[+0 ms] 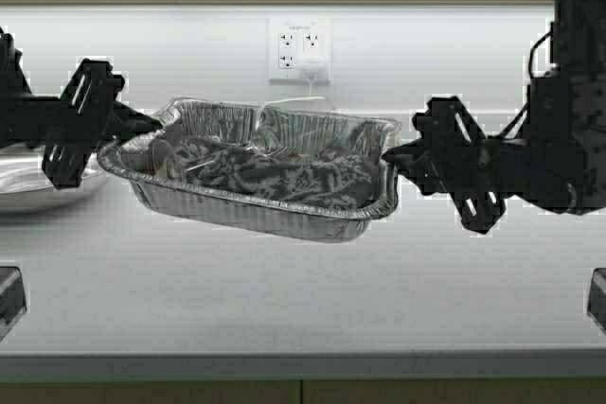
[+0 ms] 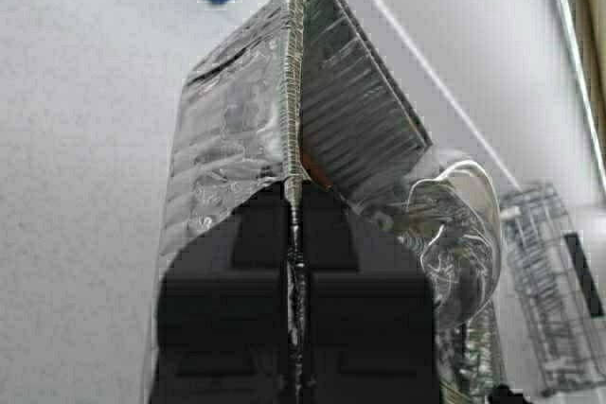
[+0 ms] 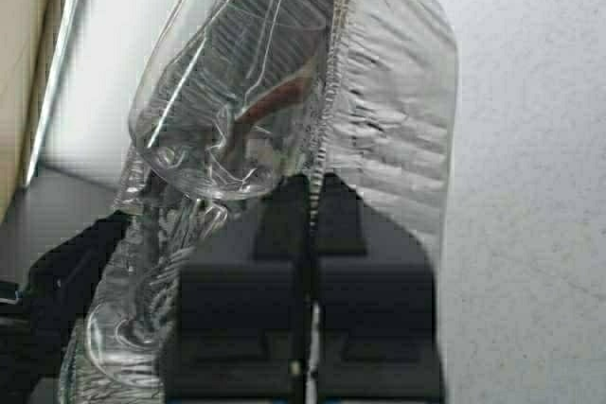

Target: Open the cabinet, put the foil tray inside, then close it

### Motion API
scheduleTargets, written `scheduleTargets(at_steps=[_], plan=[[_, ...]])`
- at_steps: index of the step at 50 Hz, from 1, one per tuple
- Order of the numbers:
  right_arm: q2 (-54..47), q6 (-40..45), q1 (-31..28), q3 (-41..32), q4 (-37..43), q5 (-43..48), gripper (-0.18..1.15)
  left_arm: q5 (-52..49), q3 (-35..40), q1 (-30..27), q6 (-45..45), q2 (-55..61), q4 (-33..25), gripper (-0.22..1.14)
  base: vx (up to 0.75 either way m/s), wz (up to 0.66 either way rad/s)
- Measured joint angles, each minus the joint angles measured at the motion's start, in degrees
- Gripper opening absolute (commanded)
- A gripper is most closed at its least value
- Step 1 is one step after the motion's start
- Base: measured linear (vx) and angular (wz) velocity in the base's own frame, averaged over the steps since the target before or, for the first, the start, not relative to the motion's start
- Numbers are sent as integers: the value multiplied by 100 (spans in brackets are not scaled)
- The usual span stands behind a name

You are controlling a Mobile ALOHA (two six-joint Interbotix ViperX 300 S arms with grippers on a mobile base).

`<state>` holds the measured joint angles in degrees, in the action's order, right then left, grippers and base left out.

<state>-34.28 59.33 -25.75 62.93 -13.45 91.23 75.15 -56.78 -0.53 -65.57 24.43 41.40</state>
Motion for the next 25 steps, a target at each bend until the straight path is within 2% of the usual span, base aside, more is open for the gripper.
scheduleTargets(at_steps=[8,25], plan=[[712,9,9,97,-97,-545,8,-193,-299,-9,0,-545,-44,3,-5,2],[2048,70,9,176,-123,-1846,8,-229,-413,-9,-123,-844,-44,3,-9,3]])
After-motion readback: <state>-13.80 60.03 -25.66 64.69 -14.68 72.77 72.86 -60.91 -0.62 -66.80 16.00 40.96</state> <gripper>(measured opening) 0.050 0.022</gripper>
